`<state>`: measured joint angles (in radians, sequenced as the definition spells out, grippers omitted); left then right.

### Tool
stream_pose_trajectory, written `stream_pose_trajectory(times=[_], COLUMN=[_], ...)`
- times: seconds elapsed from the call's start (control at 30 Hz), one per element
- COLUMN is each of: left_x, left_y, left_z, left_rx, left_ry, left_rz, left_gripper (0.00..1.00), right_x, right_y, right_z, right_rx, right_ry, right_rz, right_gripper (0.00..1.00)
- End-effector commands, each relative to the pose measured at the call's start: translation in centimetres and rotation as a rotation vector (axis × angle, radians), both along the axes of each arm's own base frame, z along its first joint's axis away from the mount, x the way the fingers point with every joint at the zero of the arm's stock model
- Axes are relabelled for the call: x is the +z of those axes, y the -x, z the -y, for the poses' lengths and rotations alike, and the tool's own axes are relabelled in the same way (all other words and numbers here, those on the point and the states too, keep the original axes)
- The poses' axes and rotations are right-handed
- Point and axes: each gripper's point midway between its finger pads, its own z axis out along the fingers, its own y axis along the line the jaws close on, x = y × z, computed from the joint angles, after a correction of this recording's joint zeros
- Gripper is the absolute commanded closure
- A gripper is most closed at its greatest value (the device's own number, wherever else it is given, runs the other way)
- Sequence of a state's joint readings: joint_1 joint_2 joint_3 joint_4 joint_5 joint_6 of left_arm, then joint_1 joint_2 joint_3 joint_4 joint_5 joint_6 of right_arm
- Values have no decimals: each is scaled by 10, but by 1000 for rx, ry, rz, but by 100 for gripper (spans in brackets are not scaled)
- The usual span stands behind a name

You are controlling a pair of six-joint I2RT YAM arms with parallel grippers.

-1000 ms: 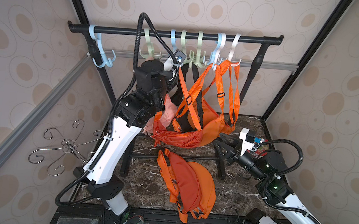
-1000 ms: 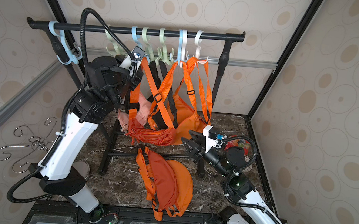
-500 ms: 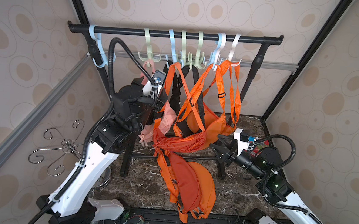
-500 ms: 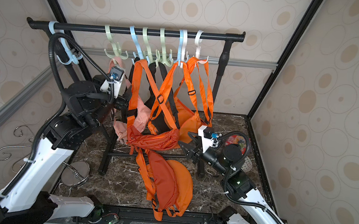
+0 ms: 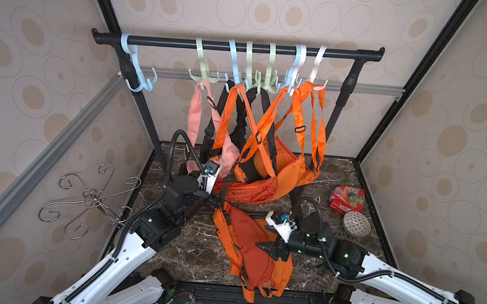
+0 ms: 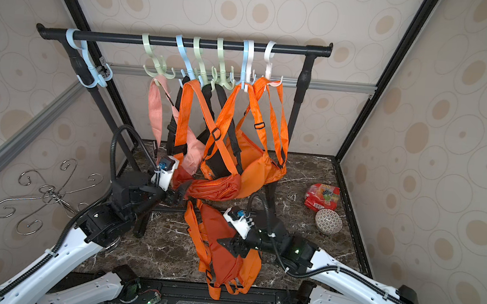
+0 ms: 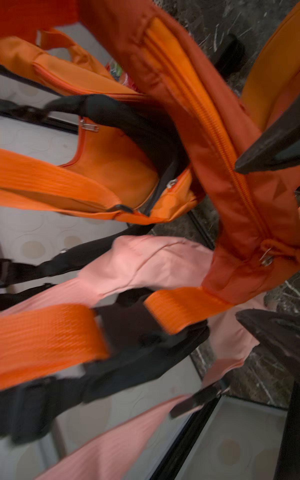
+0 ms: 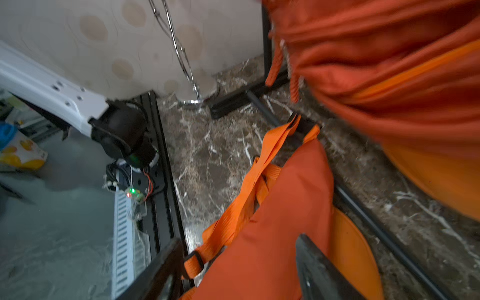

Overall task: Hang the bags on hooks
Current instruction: Pick up the bag from the bag.

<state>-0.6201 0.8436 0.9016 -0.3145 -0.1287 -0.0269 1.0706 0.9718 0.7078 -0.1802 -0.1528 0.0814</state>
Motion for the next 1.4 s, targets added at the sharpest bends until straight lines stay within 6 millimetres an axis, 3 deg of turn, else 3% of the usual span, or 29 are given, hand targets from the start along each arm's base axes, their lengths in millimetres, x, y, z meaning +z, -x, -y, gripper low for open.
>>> stream_pose_trajectory(times=[0.0, 0.1, 0.2, 0.4, 0.5, 0.8, 1.07, 1.23, 1.37], left_x=[-8, -55, -98, -169, -195, -227, -224, -229, -233], left_y=[14, 26, 35, 49, 49, 49, 45, 49, 52], left_z=[12, 20, 13, 10, 13, 29, 29, 28, 20], left_rx=[-39, -62, 3, 79, 116, 79, 84, 73, 102], left_ry=[217, 290, 342, 396, 416, 489, 564, 608, 604], left_rz=[-51, -183, -298, -491, -567, -631, -591, -583, -573], left_gripper=[21, 24, 25, 24, 26, 27, 31, 64, 85], right_x=[-32, -50, -58, -72, -69, -33, -8, 10, 19], right_y=[12, 20, 16, 2, -13, -33, -42, -48, -50], right_z=[-13, -29, -37, -55, -52, -12, 14, 24, 29], right_rx=[-8, 13, 1, -34, -114, -285, -375, -414, -430], right_ry=[116, 169, 189, 257, 260, 165, 88, 36, 9], right_rz=[-8, -68, -74, -72, -39, 60, 126, 162, 182], right_gripper=[31, 34, 35, 37, 40, 40, 41, 43, 43])
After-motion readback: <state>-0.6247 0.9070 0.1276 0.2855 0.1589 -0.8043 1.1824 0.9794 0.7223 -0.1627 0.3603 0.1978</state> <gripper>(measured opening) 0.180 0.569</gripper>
